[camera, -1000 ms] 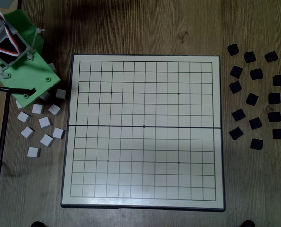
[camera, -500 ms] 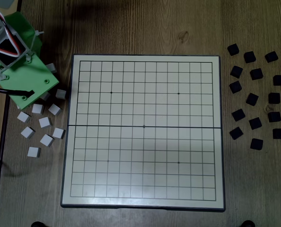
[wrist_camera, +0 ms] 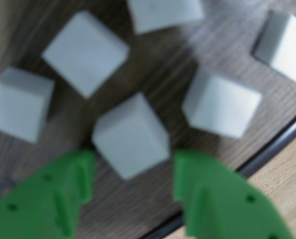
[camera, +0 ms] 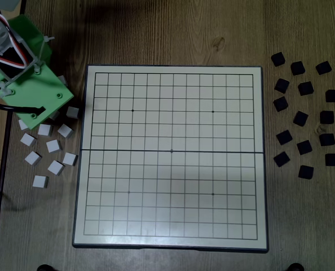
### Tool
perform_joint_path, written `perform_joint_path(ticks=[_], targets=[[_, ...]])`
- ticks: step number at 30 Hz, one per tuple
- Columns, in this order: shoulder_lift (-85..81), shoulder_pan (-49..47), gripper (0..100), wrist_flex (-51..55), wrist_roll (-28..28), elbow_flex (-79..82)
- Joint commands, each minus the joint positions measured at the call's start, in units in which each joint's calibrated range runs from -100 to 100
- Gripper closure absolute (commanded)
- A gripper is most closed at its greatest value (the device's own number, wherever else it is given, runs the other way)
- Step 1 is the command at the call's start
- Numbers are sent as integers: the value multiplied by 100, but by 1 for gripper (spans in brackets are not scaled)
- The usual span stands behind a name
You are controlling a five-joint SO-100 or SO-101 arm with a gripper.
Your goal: Grasp a White stone and put it on the board on position (0,0).
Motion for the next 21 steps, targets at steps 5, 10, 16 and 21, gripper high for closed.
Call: perform_joint_path(ticks=[5, 10, 16, 21], targets=[[-391, -145, 87, -162, 176, -16], [-391, -200, 88, -237, 254, -6], [-399, -209, 89, -286, 225, 110], [-391, -200, 93, -327, 205, 139]])
